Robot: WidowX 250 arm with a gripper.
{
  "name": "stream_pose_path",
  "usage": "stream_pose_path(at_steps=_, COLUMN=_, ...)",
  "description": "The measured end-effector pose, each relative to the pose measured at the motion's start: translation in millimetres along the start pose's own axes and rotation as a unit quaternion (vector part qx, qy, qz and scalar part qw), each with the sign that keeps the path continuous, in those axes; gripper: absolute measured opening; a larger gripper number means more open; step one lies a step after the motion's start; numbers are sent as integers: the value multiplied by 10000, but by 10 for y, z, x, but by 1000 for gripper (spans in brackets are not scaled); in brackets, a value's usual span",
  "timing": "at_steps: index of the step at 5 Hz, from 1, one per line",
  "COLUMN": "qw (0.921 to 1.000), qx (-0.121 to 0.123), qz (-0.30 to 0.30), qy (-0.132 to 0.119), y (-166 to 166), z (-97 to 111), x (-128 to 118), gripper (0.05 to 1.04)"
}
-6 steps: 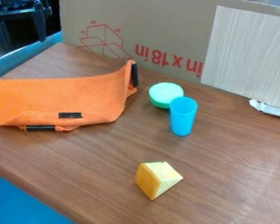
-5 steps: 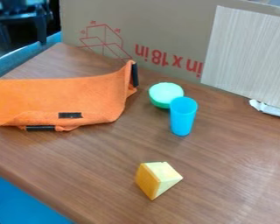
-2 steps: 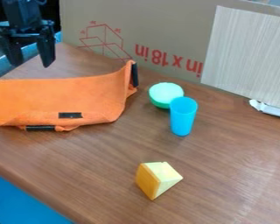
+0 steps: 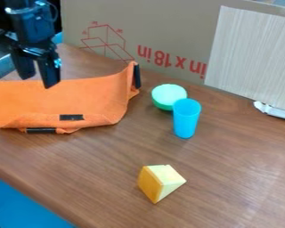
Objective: Unfold the cloth from bottom right to top left
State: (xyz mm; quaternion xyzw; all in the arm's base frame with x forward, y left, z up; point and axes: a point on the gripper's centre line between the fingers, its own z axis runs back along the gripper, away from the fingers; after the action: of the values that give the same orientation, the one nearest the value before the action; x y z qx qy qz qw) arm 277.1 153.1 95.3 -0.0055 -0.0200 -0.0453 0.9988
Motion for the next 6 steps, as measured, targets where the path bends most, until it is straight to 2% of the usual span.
stream_pose_path(at_steps=1, qw=9950, qx=169, qz=-974, qy=-153, y=-160, z=-82, x=-79, gripper=999)
stream_pose_path(at_steps=2, qw=9871, qx=289, qz=-1561, qy=-214, y=-241, z=-164, x=-86, gripper=999)
stream_pose_path(at_steps=3, qw=9857, qx=358, qz=-1631, qy=-214, y=-213, z=-188, x=-63, gripper=999)
stream_pose_path(at_steps=5, qw=9836, qx=251, qz=-1788, qy=21, y=-124, z=-352, x=22, gripper=999)
stream_pose_path(at_steps=6, qw=9818, qx=324, qz=-1869, qy=-25, y=-119, z=-406, x=23, gripper=999)
